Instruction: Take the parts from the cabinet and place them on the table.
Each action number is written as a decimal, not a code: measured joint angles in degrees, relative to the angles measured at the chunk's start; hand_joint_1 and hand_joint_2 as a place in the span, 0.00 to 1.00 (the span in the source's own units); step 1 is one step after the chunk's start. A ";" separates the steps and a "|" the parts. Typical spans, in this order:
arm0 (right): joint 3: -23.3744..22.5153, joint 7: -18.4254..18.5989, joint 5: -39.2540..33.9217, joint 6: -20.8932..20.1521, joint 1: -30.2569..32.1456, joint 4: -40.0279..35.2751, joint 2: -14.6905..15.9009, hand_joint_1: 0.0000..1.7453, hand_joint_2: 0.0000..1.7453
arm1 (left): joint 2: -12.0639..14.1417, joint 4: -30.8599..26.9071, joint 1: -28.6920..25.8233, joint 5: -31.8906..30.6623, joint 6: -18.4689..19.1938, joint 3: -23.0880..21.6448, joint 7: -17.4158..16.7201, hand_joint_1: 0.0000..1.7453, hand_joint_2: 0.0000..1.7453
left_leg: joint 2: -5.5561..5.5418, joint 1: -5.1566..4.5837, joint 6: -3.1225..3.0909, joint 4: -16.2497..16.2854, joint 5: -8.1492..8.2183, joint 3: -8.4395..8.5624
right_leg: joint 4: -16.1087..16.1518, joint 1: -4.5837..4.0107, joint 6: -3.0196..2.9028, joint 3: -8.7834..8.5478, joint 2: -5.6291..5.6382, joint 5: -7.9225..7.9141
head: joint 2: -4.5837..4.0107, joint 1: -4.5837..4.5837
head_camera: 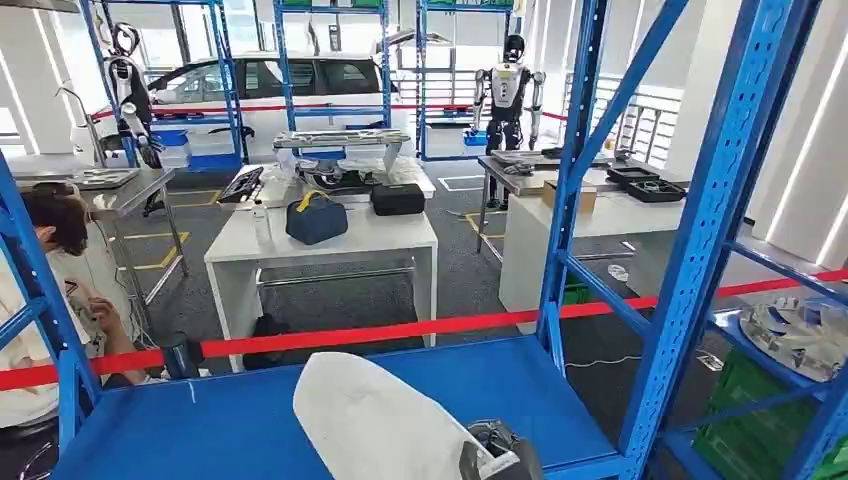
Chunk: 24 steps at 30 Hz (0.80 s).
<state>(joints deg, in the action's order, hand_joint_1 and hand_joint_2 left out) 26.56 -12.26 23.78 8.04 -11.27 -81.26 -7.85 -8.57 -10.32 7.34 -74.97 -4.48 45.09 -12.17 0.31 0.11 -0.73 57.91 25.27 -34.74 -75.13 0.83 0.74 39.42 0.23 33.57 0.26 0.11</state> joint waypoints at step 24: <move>0.39 0.72 1.44 -0.50 -0.48 -1.73 -1.62 1.00 1.00 | 0.13 -0.22 0.98 1.05 -1.64 0.57 0.77 0.00 1.00 | -0.30 0.43 0.82 -0.63 4.43 5.91 | 15.75 0.27 0.44 -1.23 -0.20 -10.12 | -0.04 -0.35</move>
<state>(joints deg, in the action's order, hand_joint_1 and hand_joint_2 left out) 26.95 -11.54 25.22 7.54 -11.74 -82.99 -9.46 -8.44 -10.54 8.32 -73.92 -6.12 45.66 -11.41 0.01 0.54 0.09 57.28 29.70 -28.83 -59.38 1.10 1.18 38.18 0.03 23.44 0.22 -0.24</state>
